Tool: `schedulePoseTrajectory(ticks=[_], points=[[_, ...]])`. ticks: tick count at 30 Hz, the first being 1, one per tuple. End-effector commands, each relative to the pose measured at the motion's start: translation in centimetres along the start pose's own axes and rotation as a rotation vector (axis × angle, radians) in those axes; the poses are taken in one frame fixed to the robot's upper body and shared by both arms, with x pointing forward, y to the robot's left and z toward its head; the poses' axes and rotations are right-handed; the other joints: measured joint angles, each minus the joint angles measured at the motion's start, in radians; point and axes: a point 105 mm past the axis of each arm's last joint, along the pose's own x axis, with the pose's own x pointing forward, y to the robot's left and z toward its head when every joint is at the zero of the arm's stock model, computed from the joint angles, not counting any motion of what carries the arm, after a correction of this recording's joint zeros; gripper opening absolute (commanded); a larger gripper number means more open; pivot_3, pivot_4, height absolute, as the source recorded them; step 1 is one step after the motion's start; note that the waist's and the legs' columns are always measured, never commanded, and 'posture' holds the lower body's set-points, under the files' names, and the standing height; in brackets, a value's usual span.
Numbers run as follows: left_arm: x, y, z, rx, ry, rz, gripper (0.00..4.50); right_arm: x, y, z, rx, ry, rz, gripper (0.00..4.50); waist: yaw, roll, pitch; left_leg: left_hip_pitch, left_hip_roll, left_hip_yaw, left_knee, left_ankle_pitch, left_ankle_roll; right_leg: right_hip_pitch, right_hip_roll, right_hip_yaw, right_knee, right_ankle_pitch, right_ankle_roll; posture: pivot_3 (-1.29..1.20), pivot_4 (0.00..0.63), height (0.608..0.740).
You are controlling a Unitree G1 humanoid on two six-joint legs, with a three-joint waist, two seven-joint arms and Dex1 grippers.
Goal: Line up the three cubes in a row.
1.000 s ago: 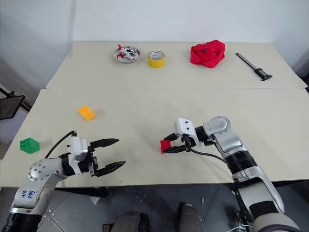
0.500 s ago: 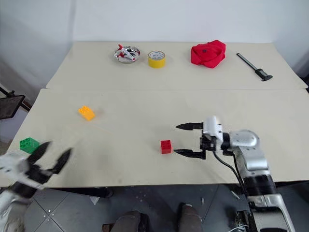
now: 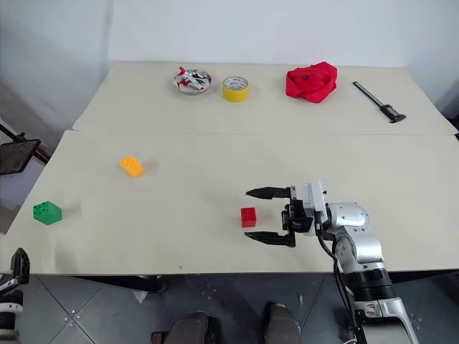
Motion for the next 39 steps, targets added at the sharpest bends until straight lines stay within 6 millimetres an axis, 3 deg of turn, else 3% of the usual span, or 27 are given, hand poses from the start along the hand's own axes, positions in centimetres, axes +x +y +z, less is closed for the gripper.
schedulePoseTrajectory(ticks=[1,8,12,18,22,24,26,28,29,32,34,39], points=[[1.4,-1.2,1.5,0.054,-0.021,-0.017,4.50,0.0,0.1,0.7,-0.030,-0.001,0.006,4.47,-0.005,0.000,0.000,0.000,0.000,0.000,0.000,0.000,0.000,0.000,0.000,0.000,0.000,0.000,0.000,0.00,0.150,0.740],[5.2,-2.2,0.3,0.054,0.083,0.091,4.50,1.1,0.9,0.9,-0.005,-0.014,0.031,4.47,-0.009,-0.001,-0.001,0.000,-0.004,0.000,0.000,0.000,-0.002,-0.001,0.001,-0.001,0.003,0.000,0.000,0.00,0.150,0.740],[6.6,-4.2,-0.3,0.066,0.114,0.004,4.50,1.4,1.2,0.9,0.006,-0.017,0.026,4.47,-0.008,-0.001,-0.001,0.001,-0.004,0.000,0.000,0.000,-0.002,-0.001,0.001,-0.001,0.003,0.000,0.000,0.00,0.150,0.740],[7.2,-4.2,-0.3,0.088,0.109,-0.009,2.75,1.6,1.4,1.0,0.011,-0.017,0.009,4.50,-0.008,-0.001,-0.001,0.001,-0.005,0.000,0.000,0.000,-0.002,-0.001,0.001,-0.001,0.003,0.000,0.000,0.00,0.150,0.740],[6.8,-4.6,1.5,0.067,0.009,-0.073,1.61,1.1,1.6,0.5,0.019,0.006,-0.026,4.50,-0.007,-0.001,-0.001,0.000,-0.004,0.000,0.000,0.000,-0.002,-0.001,0.001,-0.001,0.003,0.000,0.000,0.00,0.150,0.740],[6.0,-6.8,3.6,0.029,-0.081,-0.278,1.51,0.6,1.8,0.3,0.022,0.028,-0.048,4.50,-0.006,-0.002,-0.001,0.000,-0.004,0.000,0.000,-0.001,-0.002,-0.001,0.001,-0.002,0.003,0.000,0.000,0.00,0.150,0.740],[4.1,-10.9,5.3,0.011,-0.125,-0.607,1.51,-0.2,1.7,0.4,0.022,0.039,-0.098,4.50,-0.006,-0.002,-0.001,0.000,-0.004,0.000,0.000,-0.001,-0.003,-0.001,0.001,-0.002,0.003,0.000,0.000,0.00,0.150,0.740],[2.4,-14.1,6.0,0.011,-0.104,-0.863,1.51,-0.9,1.4,0.5,0.018,0.050,-0.146,4.50,-0.003,-0.002,-0.001,0.000,-0.004,0.000,0.000,-0.001,-0.003,-0.001,0.001,-0.002,0.002,0.000,0.000,0.00,0.150,0.740],[1.5,-16.7,5.8,0.051,-0.058,-1.047,1.51,-1.9,1.5,0.4,0.019,0.076,-0.183,4.50,-0.002,-0.002,-0.001,-0.001,-0.004,-0.001,0.000,-0.001,-0.003,-0.001,0.001,-0.002,0.002,0.000,0.000,0.00,0.150,0.740],[-1.6,-22.0,3.3,0.213,0.080,-1.518,1.51,-4.5,1.6,0.1,0.026,0.142,-0.272,4.50,0.019,0.000,-0.001,0.000,-0.006,0.000,0.001,0.000,-0.003,0.000,0.001,-0.001,0.001,-0.001,-0.001,0.00,0.150,0.740],[-3.3,-24.2,1.0,0.306,0.166,-1.755,1.51,-6.0,1.9,-0.1,0.031,0.178,-0.320,4.50,0.021,0.004,-0.003,0.000,-0.007,0.006,0.001,0.000,-0.002,0.000,0.001,0.000,0.000,-0.001,-0.001,0.00,0.150,0.740],[-3.5,-28.2,-3.1,0.372,0.196,-1.907,1.51,-7.2,2.4,0.2,0.020,0.211,-0.384,4.50,-0.004,0.005,-0.003,0.000,-0.006,0.014,-0.004,0.001,-0.003,-0.002,0.004,-0.001,-0.002,-0.001,-0.001,0.00,0.150,0.740]])
